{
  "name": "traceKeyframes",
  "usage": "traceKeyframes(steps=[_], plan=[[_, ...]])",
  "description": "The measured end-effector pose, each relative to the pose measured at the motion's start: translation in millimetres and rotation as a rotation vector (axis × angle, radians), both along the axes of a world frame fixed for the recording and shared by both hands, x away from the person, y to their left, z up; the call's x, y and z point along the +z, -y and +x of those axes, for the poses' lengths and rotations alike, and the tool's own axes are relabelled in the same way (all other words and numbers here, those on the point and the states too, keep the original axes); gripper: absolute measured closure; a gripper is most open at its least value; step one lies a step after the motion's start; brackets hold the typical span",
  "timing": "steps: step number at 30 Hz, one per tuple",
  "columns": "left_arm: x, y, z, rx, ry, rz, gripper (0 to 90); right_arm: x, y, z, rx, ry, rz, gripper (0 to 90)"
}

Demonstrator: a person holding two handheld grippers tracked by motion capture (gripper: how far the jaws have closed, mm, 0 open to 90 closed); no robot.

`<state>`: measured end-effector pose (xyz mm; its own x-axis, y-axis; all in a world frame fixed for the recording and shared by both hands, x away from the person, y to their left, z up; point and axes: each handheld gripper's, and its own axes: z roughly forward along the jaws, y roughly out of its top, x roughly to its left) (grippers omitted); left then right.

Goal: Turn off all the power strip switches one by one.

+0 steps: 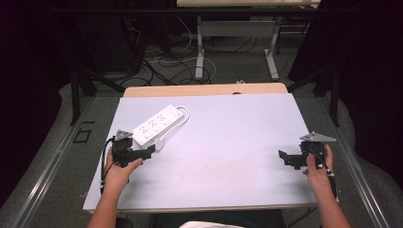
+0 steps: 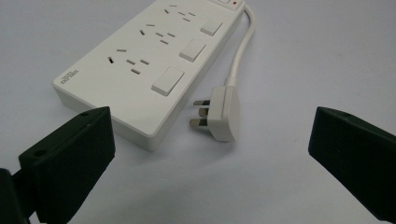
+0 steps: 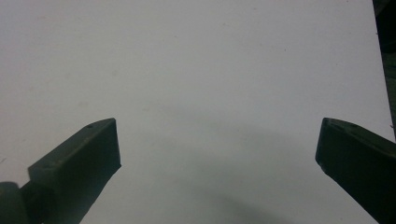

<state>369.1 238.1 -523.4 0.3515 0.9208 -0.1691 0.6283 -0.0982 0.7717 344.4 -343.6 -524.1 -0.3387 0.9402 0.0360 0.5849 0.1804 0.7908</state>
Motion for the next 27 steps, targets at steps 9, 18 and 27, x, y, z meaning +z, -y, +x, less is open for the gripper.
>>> traceKeyframes(steps=[9, 18, 27], plan=[[1.7, 0.0, 0.7, 0.001, -0.002, 0.042, 3.8, -0.1, -4.3, -1.1, 0.023, 0.002, -0.01, 0.0], [6.5, 9.5, 5.5, -0.01, -0.002, 0.064, 10.1, -1.4, -5.1, -1.5, 0.021, -0.005, -0.006, 0.0], [18.5, 19.2, 13.8, -0.02, 0.004, 0.042, 16.1, -0.5, -4.6, -0.7, 0.027, 0.0, 0.001, 0.0]])
